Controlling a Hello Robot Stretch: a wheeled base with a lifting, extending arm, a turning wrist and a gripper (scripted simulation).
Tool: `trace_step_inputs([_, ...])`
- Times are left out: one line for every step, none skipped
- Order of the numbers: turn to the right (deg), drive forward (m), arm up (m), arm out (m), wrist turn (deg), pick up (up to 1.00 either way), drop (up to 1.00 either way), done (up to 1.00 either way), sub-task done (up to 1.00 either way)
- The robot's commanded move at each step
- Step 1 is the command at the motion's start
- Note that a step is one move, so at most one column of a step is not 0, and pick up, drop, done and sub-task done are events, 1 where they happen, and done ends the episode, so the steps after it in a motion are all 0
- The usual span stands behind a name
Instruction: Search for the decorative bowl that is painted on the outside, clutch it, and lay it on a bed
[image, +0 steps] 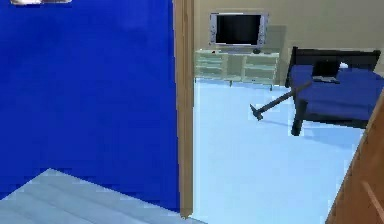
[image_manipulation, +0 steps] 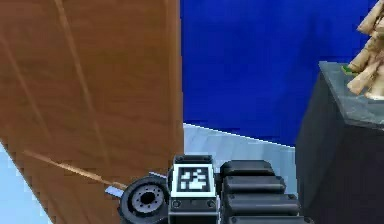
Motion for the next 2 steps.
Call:
trace_step_inputs([21.0,0.00,0.00,0.00,0.0,0.00,0.00,0.00,0.00])
trace_step_inputs([0.0,1.00,0.00,0.00,0.0,0.00,0.00,0.00,0.00])
